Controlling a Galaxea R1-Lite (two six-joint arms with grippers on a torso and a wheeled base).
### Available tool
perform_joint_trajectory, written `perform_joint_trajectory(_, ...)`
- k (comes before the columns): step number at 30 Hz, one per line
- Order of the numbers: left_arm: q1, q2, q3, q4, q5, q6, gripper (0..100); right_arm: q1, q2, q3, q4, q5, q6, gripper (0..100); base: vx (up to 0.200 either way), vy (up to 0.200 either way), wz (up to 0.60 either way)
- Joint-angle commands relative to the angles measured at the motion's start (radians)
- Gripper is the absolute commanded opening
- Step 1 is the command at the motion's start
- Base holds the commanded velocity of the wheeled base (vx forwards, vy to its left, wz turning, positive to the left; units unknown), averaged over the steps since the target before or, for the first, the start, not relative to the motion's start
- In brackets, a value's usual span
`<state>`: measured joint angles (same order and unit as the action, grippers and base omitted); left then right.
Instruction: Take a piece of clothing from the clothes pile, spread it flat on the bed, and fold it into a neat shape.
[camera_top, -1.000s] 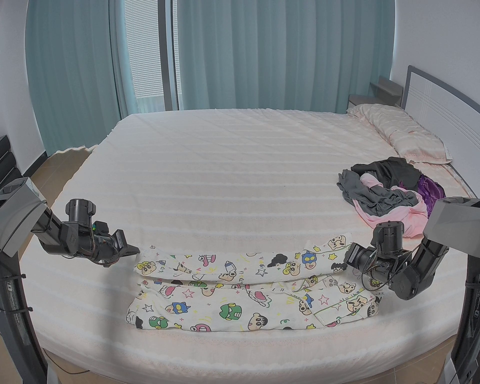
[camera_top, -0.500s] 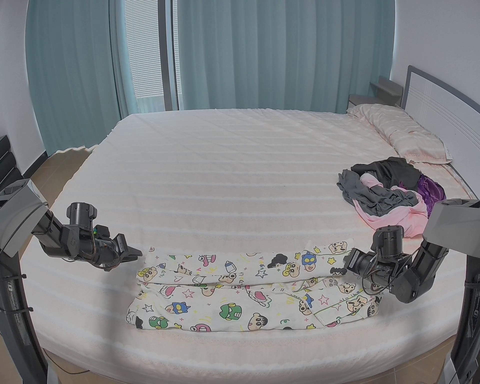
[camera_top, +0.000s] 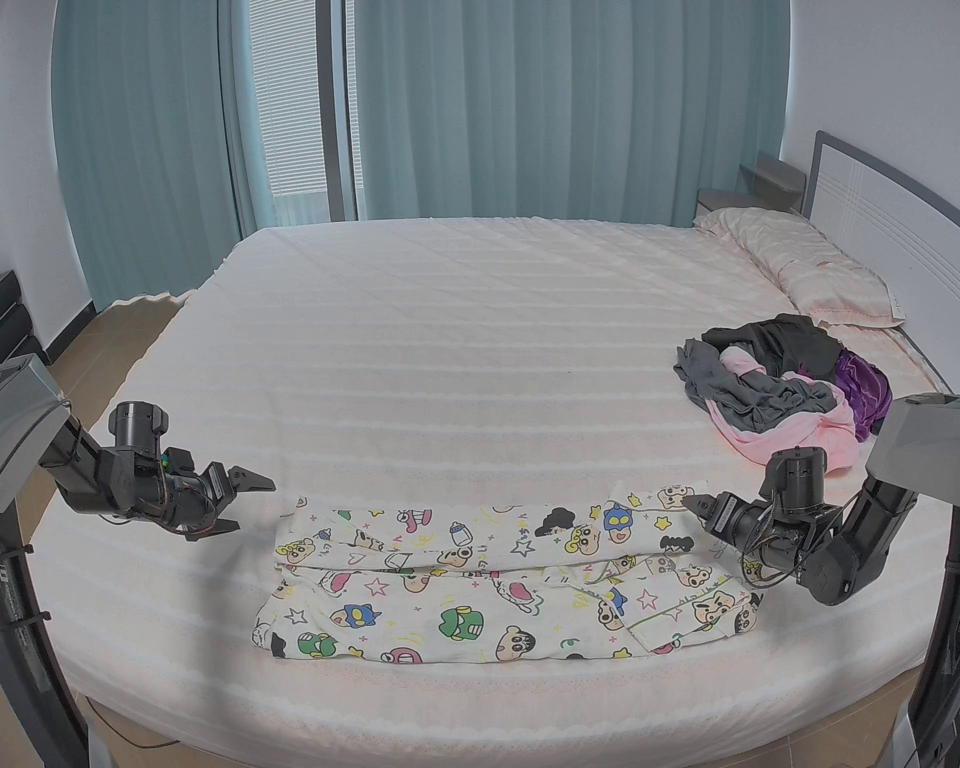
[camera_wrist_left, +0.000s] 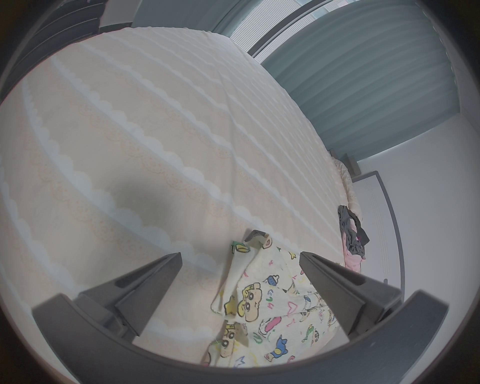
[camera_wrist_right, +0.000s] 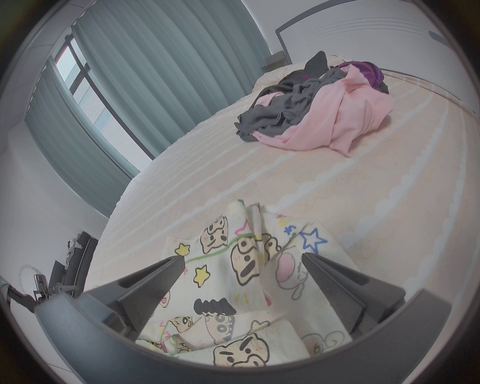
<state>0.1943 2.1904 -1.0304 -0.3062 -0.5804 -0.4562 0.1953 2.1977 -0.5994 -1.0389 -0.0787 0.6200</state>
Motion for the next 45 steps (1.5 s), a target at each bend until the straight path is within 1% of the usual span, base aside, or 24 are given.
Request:
perform_joint_trajectory(1,-0.015,-0.098,0.053,-0.005,0.001,-0.041,100,-0.011,-0.081,0.024,-0.001,-0.003,0.006,100,0.0,0.0,0.0)
perform_joint_trajectory(2,-0.032,-0.115,0.056,-0.007,0.007,-0.078,100,-0.007,-0.087,0.029,0.0,-0.006,0.007,100,0.0,0.0,0.0)
perform_joint_trajectory(4,-0.032,-0.115,0.056,-0.007,0.007,-0.078,100,-0.007,-0.087,0.029,0.0,-0.006,0.007,100,0.0,0.0,0.0)
perform_joint_trajectory(5,-0.07,-0.166,0.058,-0.011,0.014,-0.211,100,0.01,-0.093,0.03,-0.001,-0.009,0.015,100,0.0,0.0,0.0)
perform_joint_trajectory(6,-0.105,-0.19,0.062,-0.028,0.03,-0.292,100,0.024,-0.095,0.027,-0.001,-0.01,0.029,100,0.0,0.0,0.0)
perform_joint_trajectory(7,-0.142,-0.199,0.072,-0.054,0.059,-0.349,100,0.036,-0.095,0.026,-0.001,-0.01,0.046,100,0.0,0.0,0.0)
perform_joint_trajectory(8,-0.173,-0.201,0.085,-0.082,0.094,-0.384,100,0.047,-0.093,0.024,-0.001,-0.01,0.06,100,0.0,0.0,0.0)
perform_joint_trajectory(12,-0.311,-0.164,0.147,-0.255,0.26,-0.493,100,0.067,-0.088,0.029,-0.001,-0.01,0.086,100,0.0,0.0,0.0)
perform_joint_trajectory(14,-0.378,-0.127,0.17,-0.344,0.323,-0.547,100,0.07,-0.09,0.032,-0.001,-0.01,0.098,100,0.0,0.0,0.0)
perform_joint_trajectory(15,-0.391,-0.123,0.171,-0.358,0.333,-0.555,100,0.07,-0.09,0.032,-0.001,-0.01,0.099,100,0.0,0.0,0.0)
perform_joint_trajectory(16,-0.444,-0.1,0.185,-0.416,0.386,-0.602,100,0.078,-0.092,0.033,-0.001,-0.01,0.113,100,0.0,0.0,0.0)
perform_joint_trajectory(17,-0.444,-0.1,0.185,-0.416,0.386,-0.602,100,0.078,-0.092,0.033,-0.001,-0.01,0.113,100,0.0,0.0,0.0)
perform_joint_trajectory(19,-0.51,-0.064,0.199,-0.47,0.445,-0.644,100,0.084,-0.092,0.035,-0.001,-0.01,0.133,100,0.0,0.0,0.0)
perform_joint_trajectory(20,-0.544,-0.035,0.211,-0.493,0.478,-0.65,100,0.084,-0.092,0.043,-0.001,-0.01,0.138,100,0.0,0.0,0.0)
perform_joint_trajectory(21,-0.544,-0.035,0.211,-0.493,0.478,-0.65,100,0.084,-0.092,0.043,-0.001,-0.01,0.138,100,0.0,0.0,0.0)
perform_joint_trajectory(23,-0.579,0.003,0.228,-0.513,0.522,-0.654,100,0.084,-0.092,0.05,-0.006,-0.01,0.139,100,0.0,0.0,0.0)
perform_joint_trajectory(24,-0.579,0.003,0.228,-0.513,0.522,-0.654,100,0.084,-0.092,0.05,-0.006,-0.01,0.139,100,0.0,0.0,0.0)
perform_joint_trajectory(25,-0.592,0.019,0.239,-0.524,0.55,-0.661,100,0.084,-0.09,0.056,-0.016,-0.009,0.139,100,0.0,0.0,0.0)
perform_joint_trajectory(28,-0.604,0.032,0.263,-0.55,0.58,-0.657,100,0.084,-0.088,0.064,-0.032,-0.01,0.139,100,0.0,0.0,0.0)
perform_joint_trajectory(31,-0.61,0.048,0.337,-0.674,0.597,-0.639,100,0.093,-0.087,0.073,-0.043,-0.01,0.139,100,0.0,0.0,0.0)
perform_joint_trajectory(33,-0.607,0.051,0.363,-0.723,0.597,-0.624,100,0.095,-0.087,0.075,-0.044,-0.01,0.139,100,0.0,0.0,0.0)
perform_joint_trajectory(36,-0.592,0.057,0.414,-0.794,0.602,-0.549,100,0.098,-0.088,0.075,-0.044,-0.009,0.139,100,0.0,0.0,0.0)
perform_joint_trajectory(42,-0.547,0.043,0.466,-0.806,0.6,-0.512,100,0.096,-0.088,0.075,-0.044,-0.009,0.138,100,0.0,0.0,0.0)
perform_joint_trajectory(45,-0.504,0.023,0.497,-0.831,0.6,-0.469,100,0.098,-0.087,0.075,-0.044,-0.009,0.138,100,0.0,0.0,0.0)
